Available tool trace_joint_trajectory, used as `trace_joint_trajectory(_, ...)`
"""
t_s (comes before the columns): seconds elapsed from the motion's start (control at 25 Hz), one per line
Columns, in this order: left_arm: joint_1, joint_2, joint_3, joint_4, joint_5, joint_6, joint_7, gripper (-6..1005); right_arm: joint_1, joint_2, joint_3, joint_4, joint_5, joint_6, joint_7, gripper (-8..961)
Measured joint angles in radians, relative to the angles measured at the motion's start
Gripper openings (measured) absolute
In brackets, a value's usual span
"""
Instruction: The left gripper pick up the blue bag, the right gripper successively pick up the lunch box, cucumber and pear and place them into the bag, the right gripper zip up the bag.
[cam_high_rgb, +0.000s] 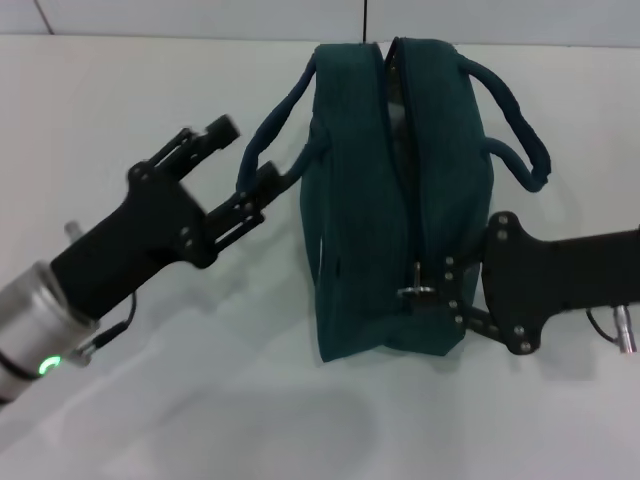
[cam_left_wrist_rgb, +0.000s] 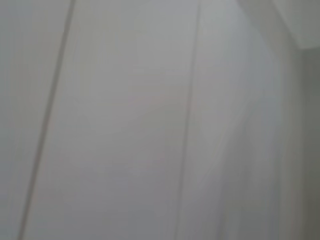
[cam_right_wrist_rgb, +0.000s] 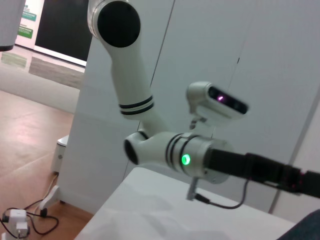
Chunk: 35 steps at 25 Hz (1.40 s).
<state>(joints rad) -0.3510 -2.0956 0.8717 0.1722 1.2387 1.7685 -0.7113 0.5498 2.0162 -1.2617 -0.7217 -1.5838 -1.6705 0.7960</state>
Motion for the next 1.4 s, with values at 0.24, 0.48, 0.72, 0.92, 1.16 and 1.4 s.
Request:
trace_joint_trajectory(0.24,0.057,0.0,0.004,-0.056,-0.019,0.015,0.088,744,0.034,-0.001,0.002,0.0,-0.002,0.041,-0.017,28)
trace_joint_trajectory(0.48,0.076,0.0,0.052,-0.125,-0.014,-0.007,0.112,742,0.061,0.002,0.0,0.01,0.0,0.099,-0.032,28)
trace_joint_trajectory(0.72,0.049,-0.002,0.125,-0.154,-0.012,-0.052,0.097,741,0.124,0.001,0.001,0.078,0.0,0.114,-0.062,27)
trace_joint_trajectory(0.92,0.023,0.001,0.187,-0.164,-0.011,-0.066,0.073,741,0.129,0.004,0.002,0.075,0.011,0.116,-0.075,27)
trace_joint_trajectory(1.16,0.021,-0.001,0.197,-0.164,-0.01,-0.079,0.067,742,0.138,0.006,0.002,0.086,0.041,0.118,-0.103,27)
trace_joint_trajectory(1.4,0.014,-0.005,0.189,-0.165,-0.025,-0.141,0.066,742,0.147,0.008,-0.005,0.088,0.056,0.115,-0.107,26)
